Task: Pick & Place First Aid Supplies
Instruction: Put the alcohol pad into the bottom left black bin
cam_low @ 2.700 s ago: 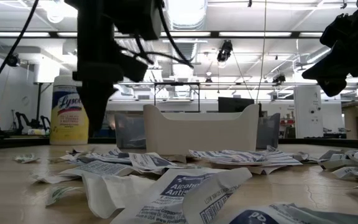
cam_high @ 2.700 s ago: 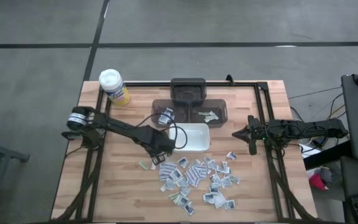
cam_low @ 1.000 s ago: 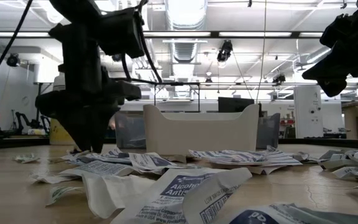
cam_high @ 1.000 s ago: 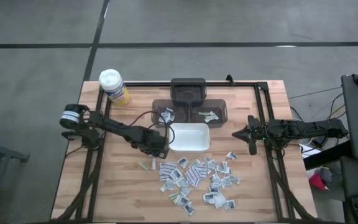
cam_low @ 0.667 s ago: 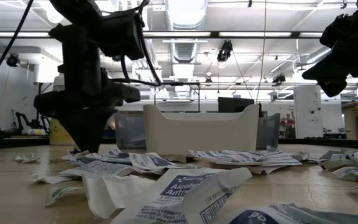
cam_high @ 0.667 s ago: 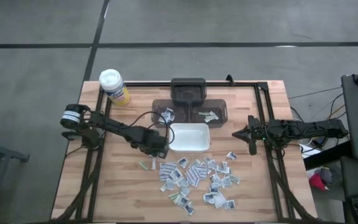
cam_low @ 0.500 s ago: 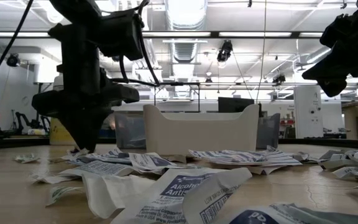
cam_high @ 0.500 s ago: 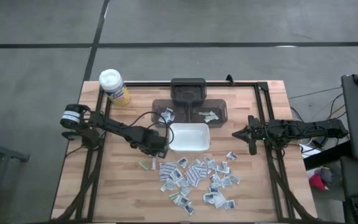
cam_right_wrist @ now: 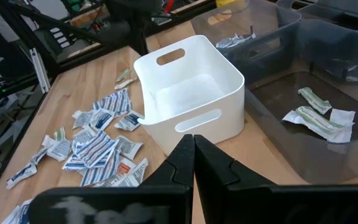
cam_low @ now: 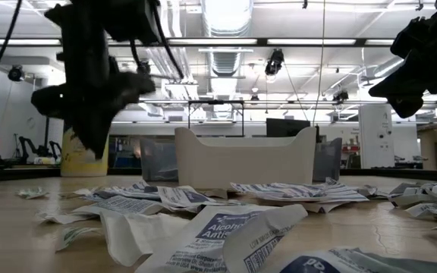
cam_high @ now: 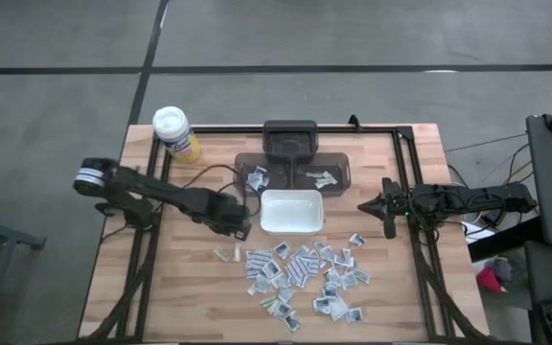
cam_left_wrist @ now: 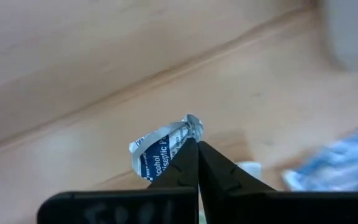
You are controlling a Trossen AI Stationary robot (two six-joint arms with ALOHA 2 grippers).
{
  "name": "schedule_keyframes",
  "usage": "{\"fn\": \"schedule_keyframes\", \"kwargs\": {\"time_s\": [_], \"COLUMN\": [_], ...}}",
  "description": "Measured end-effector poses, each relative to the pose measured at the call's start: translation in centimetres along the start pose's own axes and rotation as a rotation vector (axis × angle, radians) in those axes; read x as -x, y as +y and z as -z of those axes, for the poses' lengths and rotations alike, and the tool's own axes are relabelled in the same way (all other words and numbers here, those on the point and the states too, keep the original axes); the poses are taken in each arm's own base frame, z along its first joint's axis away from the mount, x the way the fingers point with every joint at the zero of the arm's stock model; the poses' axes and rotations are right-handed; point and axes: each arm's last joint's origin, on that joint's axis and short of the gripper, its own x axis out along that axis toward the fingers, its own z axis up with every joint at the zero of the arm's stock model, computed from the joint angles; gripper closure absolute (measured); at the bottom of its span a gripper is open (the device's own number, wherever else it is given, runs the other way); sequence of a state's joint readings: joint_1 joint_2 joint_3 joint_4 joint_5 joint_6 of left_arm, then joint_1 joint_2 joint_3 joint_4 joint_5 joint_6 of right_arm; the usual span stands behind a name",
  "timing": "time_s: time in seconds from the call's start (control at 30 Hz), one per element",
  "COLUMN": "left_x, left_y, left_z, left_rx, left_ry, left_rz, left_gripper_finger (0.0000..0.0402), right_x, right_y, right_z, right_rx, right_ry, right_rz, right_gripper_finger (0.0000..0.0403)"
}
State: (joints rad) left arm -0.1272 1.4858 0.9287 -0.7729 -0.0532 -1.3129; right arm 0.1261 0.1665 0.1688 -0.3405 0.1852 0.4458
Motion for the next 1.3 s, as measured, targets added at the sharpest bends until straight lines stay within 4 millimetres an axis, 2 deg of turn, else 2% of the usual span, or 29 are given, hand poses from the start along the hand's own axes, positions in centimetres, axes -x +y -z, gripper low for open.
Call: {"fn": "schedule_keyframes", "kwargs": {"time_s": [0.17,0.3,0.5,0.63,0.73,0.83,1.1,1.3], "left_x": [4.0,7.3,11.2,12.5,12.5,11.7,7.9,6.1], "left_y": [0.7,1.3,1.4,0.8,0.3,0.0,-1.3,-3.3], "left_z": [-0.1,-0.2,-0.8,-1.5,-2.1,-2.9,-6.2,-9.8], "left_rx": [-0.054,-0.134,-0.340,-0.380,-0.385,-0.405,-0.579,-0.833], "left_ry": [-0.060,-0.180,-0.489,-0.721,-0.839,-0.885,-0.888,-0.786], "left_rz": [0.164,0.318,0.496,0.514,0.452,0.358,0.120,0.001], "left_gripper_finger": [0.0401,0.0401,0.0401,0.0401,0.0401,0.0401,0.0401,0.0402], "right_x": [0.0,0.0,0.0,0.0,0.0,0.0,0.0,0.0], "right_y": [0.0,0.0,0.0,0.0,0.0,0.0,-0.2,-0.3], "right_z": [0.0,0.0,0.0,0.0,0.0,0.0,-0.1,-0.2], "right_rx": [0.000,0.000,0.000,0.001,0.001,0.001,0.003,0.001], "right_ry": [0.000,0.000,0.000,0.000,0.000,0.000,-0.035,-0.057], "right_rz": [0.000,0.000,0.000,0.000,0.000,0.000,0.074,0.120], "right_gripper_finger": [0.0394,0.0394,0.0394,0.0394,0.0394,0.0394,0.0394,0.0394]}}
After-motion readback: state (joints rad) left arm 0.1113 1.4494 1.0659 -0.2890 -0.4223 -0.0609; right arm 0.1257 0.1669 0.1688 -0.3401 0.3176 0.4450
